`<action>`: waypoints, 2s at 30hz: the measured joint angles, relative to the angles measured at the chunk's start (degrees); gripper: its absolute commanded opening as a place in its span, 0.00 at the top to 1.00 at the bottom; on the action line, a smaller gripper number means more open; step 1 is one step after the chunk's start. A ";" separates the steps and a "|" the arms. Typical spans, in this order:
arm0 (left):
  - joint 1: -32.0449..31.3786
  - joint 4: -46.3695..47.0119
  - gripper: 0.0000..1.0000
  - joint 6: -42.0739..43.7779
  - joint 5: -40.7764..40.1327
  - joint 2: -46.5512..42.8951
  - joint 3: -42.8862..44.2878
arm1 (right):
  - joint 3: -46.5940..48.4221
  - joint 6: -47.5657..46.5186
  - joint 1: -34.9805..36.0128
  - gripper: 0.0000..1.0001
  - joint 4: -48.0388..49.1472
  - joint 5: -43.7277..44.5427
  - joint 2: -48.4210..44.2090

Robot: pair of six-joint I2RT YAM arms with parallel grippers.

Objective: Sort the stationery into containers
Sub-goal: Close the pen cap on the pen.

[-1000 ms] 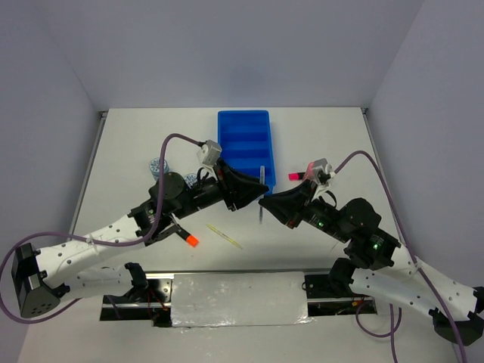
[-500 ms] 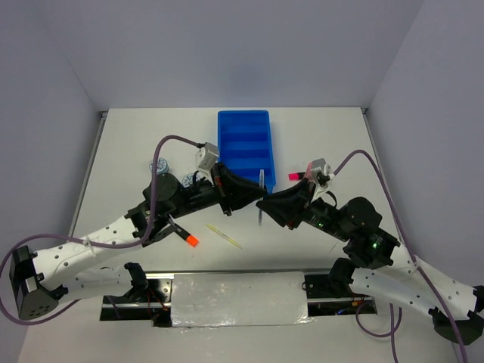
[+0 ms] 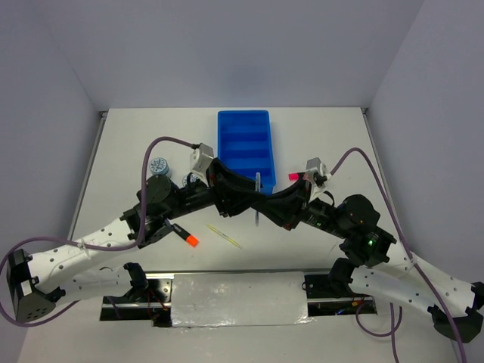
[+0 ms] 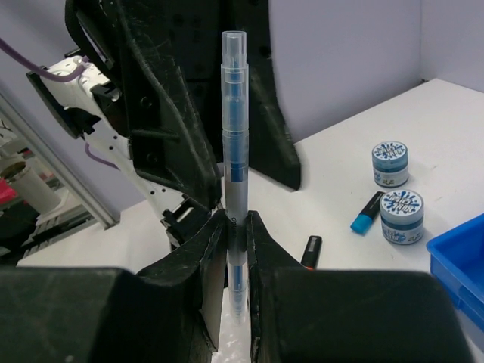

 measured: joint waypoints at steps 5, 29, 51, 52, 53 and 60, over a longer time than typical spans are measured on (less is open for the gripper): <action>-0.15 -3.30 0.32 -0.02 -3.58 -0.11 0.50 | -0.02 -0.55 0.02 1.00 0.09 -0.98 0.17; -0.20 -7.52 1.00 2.97 -7.76 -1.14 5.75 | 0.04 -1.42 0.07 1.00 -0.55 -0.79 2.21; -1.09 8.59 1.00 4.24 -13.51 -3.19 -2.97 | 22.18 -15.19 0.22 1.00 -21.73 -1.05 15.98; -1.14 9.14 1.00 4.28 -13.73 -3.23 -3.34 | 22.62 -15.41 0.22 1.00 -22.47 -1.05 16.13; -1.25 9.77 1.00 4.26 -13.90 -3.23 -3.82 | 23.17 -15.76 0.22 1.00 -23.54 -1.05 16.22; -1.77 13.75 1.00 2.80 -14.49 -3.72 -7.26 | 26.34 -17.05 0.22 1.00 -30.49 -1.07 16.90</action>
